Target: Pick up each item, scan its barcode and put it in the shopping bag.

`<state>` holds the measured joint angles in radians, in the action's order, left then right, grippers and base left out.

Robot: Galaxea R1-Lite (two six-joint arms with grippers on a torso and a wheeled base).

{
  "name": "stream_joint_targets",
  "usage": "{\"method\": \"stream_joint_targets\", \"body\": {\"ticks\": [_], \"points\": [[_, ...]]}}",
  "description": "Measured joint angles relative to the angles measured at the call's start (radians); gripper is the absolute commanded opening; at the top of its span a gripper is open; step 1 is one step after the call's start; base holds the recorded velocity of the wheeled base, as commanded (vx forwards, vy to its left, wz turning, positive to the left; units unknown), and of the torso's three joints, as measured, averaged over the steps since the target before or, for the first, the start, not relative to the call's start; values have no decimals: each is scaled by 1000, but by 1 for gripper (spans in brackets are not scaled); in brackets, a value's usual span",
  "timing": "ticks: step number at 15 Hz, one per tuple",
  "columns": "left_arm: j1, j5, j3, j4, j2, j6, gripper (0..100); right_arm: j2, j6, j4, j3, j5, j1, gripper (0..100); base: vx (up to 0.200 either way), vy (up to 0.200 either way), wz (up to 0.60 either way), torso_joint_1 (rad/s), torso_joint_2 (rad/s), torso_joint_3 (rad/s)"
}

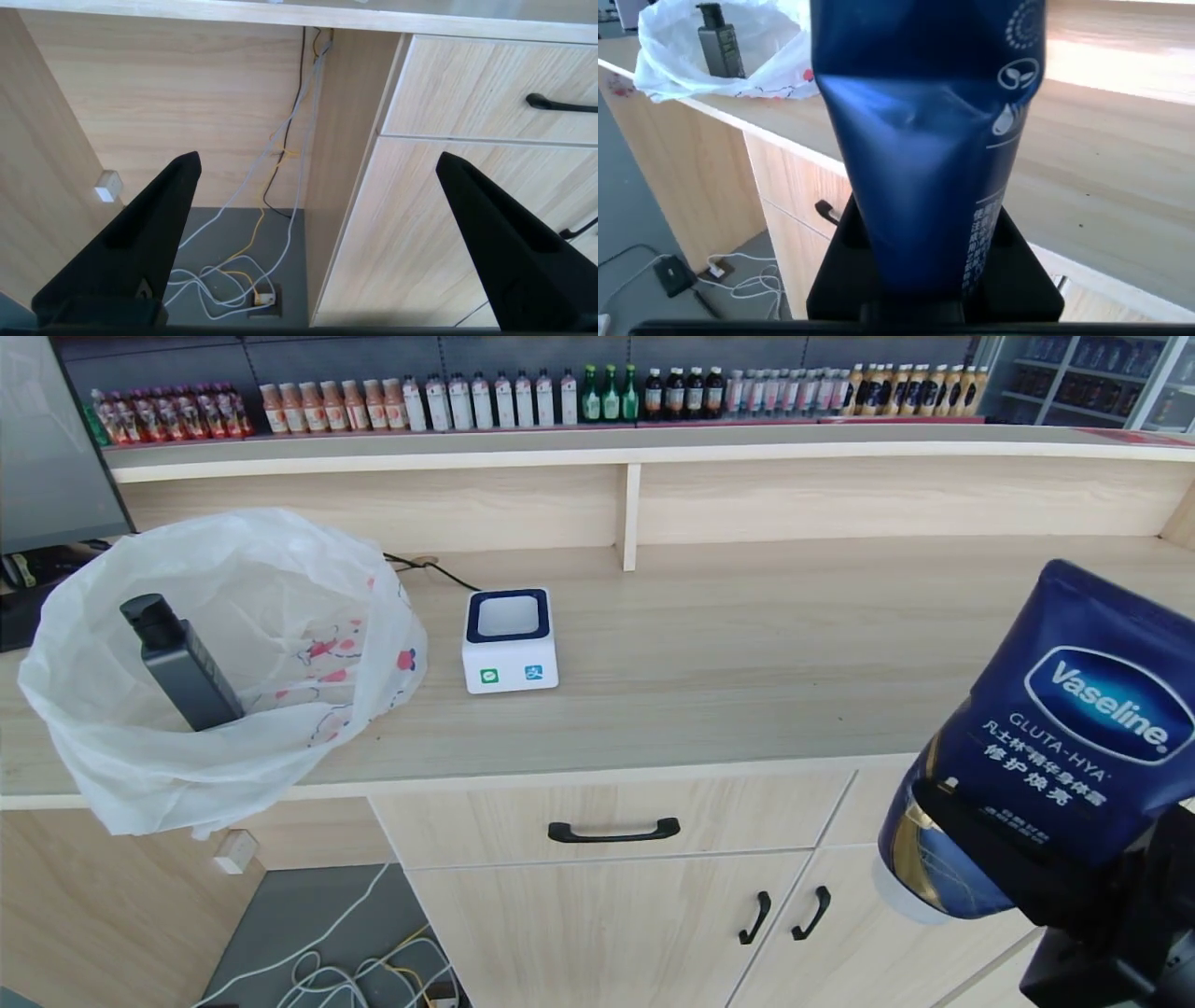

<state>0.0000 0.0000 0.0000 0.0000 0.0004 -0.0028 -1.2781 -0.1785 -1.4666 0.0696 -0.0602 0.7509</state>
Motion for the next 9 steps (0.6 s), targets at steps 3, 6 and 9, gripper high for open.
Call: {"method": "stream_joint_targets", "body": {"ticks": [3, 6, 9], "points": [[-1, 0, 0, 0, 0, 0, 100, -24, -239, 3, 20, 1, 115, 0, 0, 0, 0, 0, 0, 0], [-1, 0, 0, 0, 0, 0, 100, -81, -445, 3, 89, 8, 224, 0, 0, 0, 0, 0, 0, 0], [-1, 0, 0, 0, 0, 0, 100, -150, -607, 3, 129, 70, 307, 0, 0, 0, 0, 0, 0, 0]]}}
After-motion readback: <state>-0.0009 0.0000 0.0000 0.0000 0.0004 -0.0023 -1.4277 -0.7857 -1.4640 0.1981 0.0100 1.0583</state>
